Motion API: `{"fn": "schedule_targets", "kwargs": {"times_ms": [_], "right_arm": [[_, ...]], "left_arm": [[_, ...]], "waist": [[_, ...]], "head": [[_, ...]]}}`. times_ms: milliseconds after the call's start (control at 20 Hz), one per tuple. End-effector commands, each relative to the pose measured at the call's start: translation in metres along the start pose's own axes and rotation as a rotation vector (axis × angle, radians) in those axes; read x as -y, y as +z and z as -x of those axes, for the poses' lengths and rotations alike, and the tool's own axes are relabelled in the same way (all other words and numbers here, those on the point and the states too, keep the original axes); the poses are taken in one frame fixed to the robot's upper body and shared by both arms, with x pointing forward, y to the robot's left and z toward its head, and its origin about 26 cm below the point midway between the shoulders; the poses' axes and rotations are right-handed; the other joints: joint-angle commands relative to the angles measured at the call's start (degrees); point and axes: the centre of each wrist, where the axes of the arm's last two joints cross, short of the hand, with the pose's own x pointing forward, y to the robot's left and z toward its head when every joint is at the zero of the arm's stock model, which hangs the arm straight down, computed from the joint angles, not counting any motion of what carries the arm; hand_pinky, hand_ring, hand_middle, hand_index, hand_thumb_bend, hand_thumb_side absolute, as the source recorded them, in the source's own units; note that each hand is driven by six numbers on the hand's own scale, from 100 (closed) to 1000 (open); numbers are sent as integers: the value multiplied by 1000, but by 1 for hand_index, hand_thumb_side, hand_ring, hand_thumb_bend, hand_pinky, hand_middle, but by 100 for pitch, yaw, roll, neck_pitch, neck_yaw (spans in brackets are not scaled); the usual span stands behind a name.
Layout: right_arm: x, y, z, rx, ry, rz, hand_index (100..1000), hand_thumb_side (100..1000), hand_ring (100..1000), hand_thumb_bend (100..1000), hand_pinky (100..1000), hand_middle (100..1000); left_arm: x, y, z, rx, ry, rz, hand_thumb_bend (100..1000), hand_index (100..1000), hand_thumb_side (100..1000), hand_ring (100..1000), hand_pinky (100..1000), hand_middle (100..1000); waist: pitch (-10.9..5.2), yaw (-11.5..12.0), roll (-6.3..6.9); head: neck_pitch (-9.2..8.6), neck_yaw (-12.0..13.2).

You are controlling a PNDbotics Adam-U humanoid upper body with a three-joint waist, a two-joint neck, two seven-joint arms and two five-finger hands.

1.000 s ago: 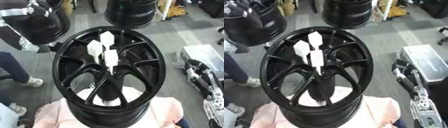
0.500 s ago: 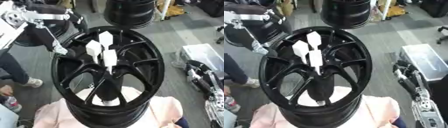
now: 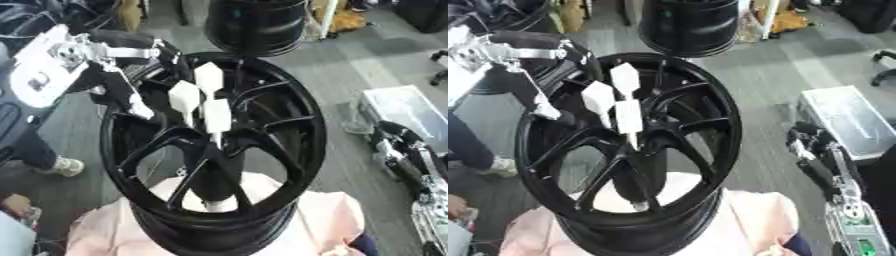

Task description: Pull the pin out of the wheel hub.

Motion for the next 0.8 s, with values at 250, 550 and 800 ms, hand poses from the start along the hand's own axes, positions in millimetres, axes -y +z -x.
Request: {"fn": "schedule_targets", "kwargs": {"times_ms": [250, 550, 800], "right_arm": [[5, -4, -6, 21, 14, -10, 794, 471, 632, 221, 665, 746], [3, -4, -6, 22, 10, -12, 794, 471, 632, 221, 666, 746], [3, -4, -6, 21, 10, -11, 794, 471, 632, 221, 666, 746]], "left_arm": [[-9, -4, 6, 123, -188, 189, 524, 838, 318, 741, 796, 761], [-2, -11, 10, 128, -177, 198, 477, 796, 277, 704, 781, 712], [4, -12, 13, 138, -164, 204, 382, 663, 182, 578, 722, 554]], "waist": [[-51, -50, -22], [-47, -89, -34], [-49, -96, -28]], "head": [[-10, 24], [-10, 49], [-10, 51]]}}
